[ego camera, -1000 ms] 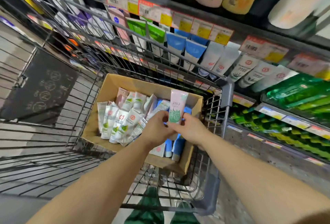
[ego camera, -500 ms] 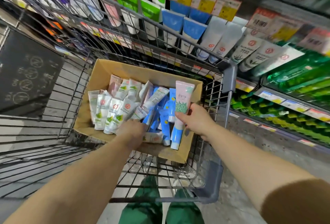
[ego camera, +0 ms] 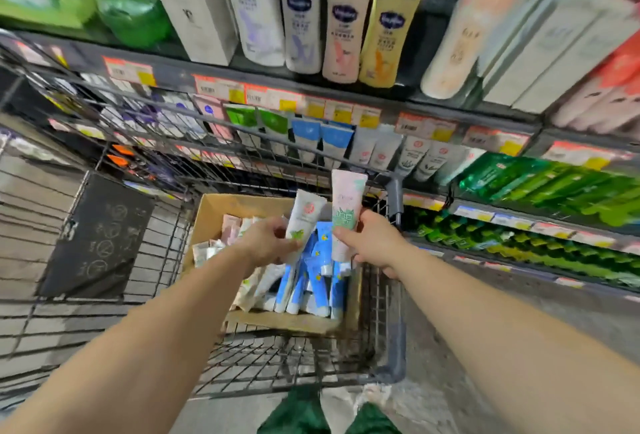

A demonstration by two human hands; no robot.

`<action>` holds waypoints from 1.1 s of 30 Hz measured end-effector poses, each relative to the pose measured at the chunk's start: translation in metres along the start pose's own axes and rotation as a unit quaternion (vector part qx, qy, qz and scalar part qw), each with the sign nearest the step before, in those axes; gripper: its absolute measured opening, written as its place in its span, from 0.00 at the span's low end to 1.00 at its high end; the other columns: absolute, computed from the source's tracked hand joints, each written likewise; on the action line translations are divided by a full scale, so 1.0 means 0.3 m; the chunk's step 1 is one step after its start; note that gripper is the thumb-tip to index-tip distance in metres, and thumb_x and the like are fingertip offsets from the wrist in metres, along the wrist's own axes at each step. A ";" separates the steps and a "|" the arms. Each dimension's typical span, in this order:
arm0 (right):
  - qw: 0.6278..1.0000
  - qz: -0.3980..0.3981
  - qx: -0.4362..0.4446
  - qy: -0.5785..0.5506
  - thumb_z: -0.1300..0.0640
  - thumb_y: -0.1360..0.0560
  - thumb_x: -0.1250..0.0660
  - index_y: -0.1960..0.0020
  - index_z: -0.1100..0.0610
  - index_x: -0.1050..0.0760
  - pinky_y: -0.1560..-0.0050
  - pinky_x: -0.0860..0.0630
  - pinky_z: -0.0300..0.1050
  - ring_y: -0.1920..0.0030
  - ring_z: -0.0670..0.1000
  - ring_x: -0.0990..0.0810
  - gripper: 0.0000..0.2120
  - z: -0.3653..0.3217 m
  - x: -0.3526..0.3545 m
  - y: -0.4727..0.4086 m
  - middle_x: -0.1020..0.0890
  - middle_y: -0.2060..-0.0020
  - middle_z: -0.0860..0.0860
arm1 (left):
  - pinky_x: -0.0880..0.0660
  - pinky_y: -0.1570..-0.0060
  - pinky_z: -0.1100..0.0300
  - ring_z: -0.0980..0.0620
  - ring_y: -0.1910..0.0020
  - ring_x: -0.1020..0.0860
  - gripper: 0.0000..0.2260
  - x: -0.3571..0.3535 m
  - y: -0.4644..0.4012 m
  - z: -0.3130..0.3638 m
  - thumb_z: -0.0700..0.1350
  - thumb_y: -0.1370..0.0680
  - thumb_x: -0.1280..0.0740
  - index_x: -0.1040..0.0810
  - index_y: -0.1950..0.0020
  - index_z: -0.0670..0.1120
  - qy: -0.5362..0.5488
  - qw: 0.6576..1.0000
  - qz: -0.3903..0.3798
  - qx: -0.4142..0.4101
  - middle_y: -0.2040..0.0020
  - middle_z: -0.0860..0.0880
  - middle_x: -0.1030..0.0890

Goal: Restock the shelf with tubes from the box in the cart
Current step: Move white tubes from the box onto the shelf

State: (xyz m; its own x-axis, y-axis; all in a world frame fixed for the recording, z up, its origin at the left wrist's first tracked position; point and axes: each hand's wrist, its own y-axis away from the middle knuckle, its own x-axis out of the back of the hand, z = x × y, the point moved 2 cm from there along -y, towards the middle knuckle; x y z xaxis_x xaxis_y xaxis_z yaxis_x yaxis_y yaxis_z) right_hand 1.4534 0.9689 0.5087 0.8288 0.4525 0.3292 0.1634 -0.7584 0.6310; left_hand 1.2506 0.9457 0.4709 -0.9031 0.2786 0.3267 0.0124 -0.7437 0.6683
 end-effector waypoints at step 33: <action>0.842 0.474 0.179 -0.184 0.58 0.27 0.27 0.46 0.50 0.25 0.53 0.19 0.49 0.54 0.52 0.17 0.12 0.890 2.293 1.580 0.17 0.52 0.50 | 0.20 0.53 0.47 0.44 0.54 0.16 0.15 -2.181 0.908 1.975 0.37 0.25 0.29 0.25 0.41 0.45 -0.008 0.824 -0.336 -0.455 0.51 0.45 0.15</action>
State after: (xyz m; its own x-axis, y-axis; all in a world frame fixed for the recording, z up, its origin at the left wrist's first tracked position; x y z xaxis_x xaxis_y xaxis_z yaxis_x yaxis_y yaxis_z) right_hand 2.2439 0.7954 0.8468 0.7766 -0.5621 0.2846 -0.5689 -0.8197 -0.0665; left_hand 2.0993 0.9208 0.8352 -0.5683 0.8167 0.1001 -0.8228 -0.5635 -0.0740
